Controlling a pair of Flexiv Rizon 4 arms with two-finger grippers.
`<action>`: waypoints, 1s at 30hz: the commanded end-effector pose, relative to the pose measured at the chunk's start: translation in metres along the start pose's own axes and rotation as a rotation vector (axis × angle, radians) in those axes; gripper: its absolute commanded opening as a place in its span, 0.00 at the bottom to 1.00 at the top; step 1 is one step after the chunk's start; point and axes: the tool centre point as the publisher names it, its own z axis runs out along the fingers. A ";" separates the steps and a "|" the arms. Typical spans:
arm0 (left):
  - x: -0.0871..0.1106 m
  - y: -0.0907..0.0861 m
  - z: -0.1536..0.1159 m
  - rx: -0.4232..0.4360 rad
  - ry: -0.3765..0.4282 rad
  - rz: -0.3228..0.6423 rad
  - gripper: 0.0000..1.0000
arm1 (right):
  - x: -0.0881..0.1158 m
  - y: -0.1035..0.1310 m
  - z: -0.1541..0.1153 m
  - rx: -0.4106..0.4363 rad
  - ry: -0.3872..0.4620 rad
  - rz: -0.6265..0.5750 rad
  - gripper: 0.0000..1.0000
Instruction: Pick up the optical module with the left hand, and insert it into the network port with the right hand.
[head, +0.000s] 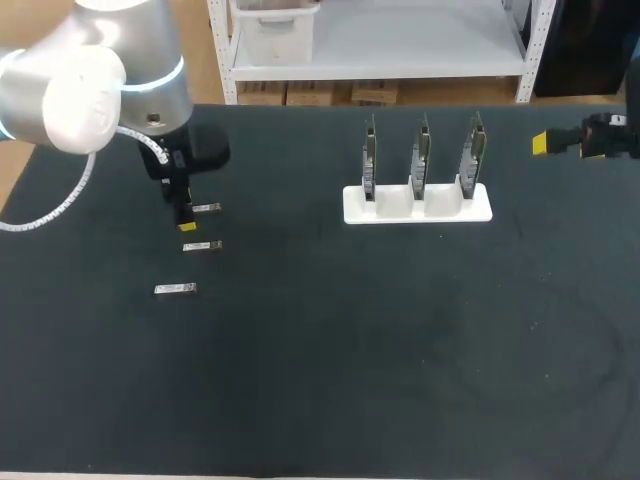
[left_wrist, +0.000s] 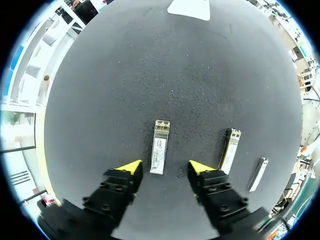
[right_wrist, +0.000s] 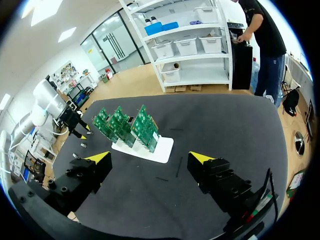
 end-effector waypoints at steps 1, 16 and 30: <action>0.001 0.003 -0.001 0.005 -0.002 0.000 0.00 | 0.000 0.000 0.000 0.000 0.000 0.000 1.00; 0.002 0.006 -0.005 0.019 -0.021 -0.052 0.00 | 0.000 0.000 0.000 0.000 0.000 0.000 1.00; -0.031 0.026 -0.088 0.060 -0.496 -0.323 0.00 | 0.000 0.000 0.000 0.000 0.000 0.000 1.00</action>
